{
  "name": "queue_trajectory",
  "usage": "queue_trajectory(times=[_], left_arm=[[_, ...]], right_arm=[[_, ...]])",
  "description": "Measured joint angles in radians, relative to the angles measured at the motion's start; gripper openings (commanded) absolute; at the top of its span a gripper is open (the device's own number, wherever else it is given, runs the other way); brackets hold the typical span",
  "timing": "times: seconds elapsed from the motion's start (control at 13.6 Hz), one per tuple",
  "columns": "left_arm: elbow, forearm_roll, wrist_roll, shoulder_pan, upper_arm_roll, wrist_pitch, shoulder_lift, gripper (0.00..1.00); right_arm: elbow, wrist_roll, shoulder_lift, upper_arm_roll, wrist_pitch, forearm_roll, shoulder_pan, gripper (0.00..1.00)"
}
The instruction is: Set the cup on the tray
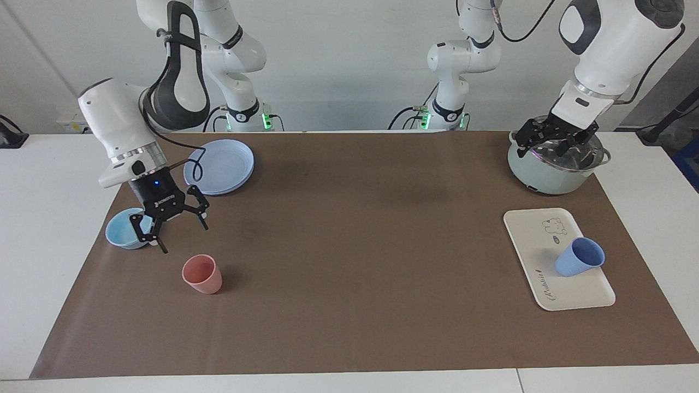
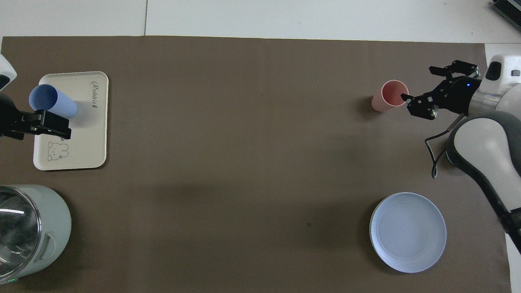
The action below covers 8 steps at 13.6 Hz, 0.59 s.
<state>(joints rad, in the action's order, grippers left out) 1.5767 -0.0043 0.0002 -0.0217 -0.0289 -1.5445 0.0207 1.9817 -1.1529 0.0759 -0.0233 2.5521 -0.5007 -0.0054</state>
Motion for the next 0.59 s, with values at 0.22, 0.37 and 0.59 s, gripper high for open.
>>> queue_trajectory(times=[0.22, 0.37, 0.59], left_arm=[[-0.001, 0.0, 0.0, 0.0, 0.0, 0.0, -0.007, 1.0], [-0.001, 0.0, 0.0, 0.0, 0.001, 0.0, -0.009, 1.0], [-0.001, 0.0, 0.001, 0.0, 0.002, 0.0, -0.009, 1.0]], right_arm=[[-0.006, 0.415, -0.076, 0.002, -0.128, 0.277, 0.002, 1.0], [-0.01, 0.656, -0.123, 0.002, -0.243, 0.342, 0.002, 1.0], [-0.066, 0.99, -0.169, 0.003, -0.48, 0.483, 0.002, 1.0]])
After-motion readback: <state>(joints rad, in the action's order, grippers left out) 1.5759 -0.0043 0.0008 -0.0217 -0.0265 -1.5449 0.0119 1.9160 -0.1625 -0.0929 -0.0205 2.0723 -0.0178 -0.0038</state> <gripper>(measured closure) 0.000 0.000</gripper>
